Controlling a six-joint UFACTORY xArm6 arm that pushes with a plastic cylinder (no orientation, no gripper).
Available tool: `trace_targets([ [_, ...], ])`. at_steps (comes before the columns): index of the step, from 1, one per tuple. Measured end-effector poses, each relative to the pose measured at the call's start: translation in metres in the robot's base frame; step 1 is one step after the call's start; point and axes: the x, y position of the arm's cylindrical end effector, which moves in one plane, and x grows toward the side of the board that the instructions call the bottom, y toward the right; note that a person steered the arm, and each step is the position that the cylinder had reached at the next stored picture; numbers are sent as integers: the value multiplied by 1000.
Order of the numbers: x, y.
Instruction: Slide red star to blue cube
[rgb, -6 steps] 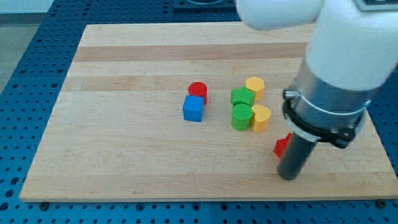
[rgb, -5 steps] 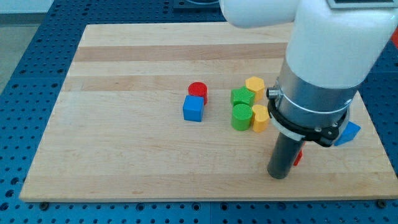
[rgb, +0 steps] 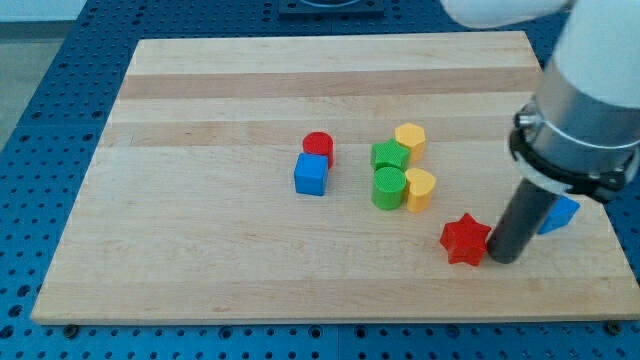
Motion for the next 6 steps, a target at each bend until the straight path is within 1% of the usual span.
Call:
trace_targets([
  [5,0,-131],
  [6,40,-105],
])
